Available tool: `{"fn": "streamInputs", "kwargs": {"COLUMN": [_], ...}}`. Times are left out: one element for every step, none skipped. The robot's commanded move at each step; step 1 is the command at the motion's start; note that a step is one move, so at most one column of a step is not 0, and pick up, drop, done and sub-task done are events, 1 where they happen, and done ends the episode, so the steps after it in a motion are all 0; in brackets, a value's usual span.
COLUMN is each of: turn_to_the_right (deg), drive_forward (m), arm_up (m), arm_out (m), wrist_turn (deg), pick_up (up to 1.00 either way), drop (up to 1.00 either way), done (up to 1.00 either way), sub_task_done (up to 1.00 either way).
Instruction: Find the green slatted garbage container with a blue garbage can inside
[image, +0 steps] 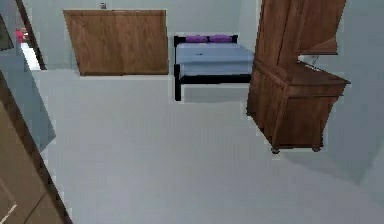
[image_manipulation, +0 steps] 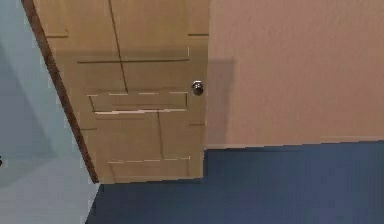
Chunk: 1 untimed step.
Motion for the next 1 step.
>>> {"fn": "streamInputs", "kwargs": {"turn_to_the_right": [-21.0], "drive_forward": [0.0], "arm_up": [0.0], "arm_out": [0.0], "wrist_turn": [0.0], "pick_up": [0.0], "drop": [0.0], "done": [0.0], "sub_task_done": [0.0]}}
